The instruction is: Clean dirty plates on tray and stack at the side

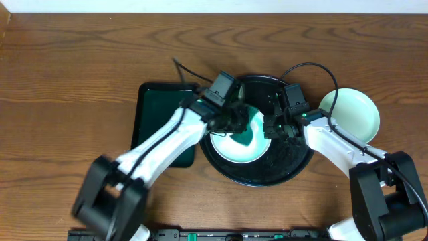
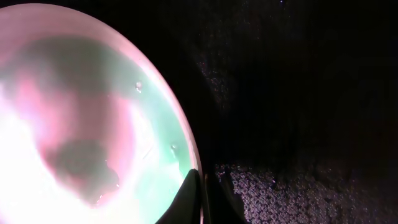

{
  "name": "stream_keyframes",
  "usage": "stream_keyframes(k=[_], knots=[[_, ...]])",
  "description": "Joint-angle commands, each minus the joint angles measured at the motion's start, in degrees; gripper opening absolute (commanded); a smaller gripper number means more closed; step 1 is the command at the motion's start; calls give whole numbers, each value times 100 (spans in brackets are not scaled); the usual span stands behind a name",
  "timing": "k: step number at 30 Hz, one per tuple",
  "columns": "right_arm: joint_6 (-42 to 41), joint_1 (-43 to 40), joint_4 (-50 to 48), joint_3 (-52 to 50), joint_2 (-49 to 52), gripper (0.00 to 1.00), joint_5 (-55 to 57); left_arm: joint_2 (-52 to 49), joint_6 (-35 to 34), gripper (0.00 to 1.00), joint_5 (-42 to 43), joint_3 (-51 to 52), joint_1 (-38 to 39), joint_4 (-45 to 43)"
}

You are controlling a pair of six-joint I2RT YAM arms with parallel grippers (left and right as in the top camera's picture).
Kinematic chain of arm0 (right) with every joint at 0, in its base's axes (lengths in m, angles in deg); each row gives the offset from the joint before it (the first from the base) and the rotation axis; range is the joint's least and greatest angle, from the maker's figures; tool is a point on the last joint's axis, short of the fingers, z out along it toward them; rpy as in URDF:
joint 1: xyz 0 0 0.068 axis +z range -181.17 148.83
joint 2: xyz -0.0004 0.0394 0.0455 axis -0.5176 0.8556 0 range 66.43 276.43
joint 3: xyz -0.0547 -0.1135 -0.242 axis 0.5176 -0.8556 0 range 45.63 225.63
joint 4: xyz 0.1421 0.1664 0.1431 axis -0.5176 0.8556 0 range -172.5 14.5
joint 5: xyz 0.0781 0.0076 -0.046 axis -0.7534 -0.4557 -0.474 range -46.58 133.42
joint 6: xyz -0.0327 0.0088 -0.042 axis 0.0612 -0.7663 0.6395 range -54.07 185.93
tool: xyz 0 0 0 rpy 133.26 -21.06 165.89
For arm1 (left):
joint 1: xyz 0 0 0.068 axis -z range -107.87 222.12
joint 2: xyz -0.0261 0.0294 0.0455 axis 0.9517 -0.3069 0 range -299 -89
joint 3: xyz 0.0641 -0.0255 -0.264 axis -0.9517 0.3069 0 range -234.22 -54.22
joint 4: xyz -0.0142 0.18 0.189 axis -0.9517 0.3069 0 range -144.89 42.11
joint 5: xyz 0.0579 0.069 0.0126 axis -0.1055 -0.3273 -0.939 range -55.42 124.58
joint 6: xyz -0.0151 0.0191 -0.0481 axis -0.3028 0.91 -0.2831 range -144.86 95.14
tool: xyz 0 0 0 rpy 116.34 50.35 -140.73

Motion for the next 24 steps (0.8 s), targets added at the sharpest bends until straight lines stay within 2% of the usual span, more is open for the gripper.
stream_keyframes(k=[1,11,24], knots=[[-11,107,-13,-17,37,1,-157,444,13,8,-568,-20,-28,125],[-11,109,-13,-17,35,1,-157,551,11,7,-1956,-13,-28,782],[-11,109,-13,-17,35,1,-155,116,11,7,-2011,42,-26,798]])
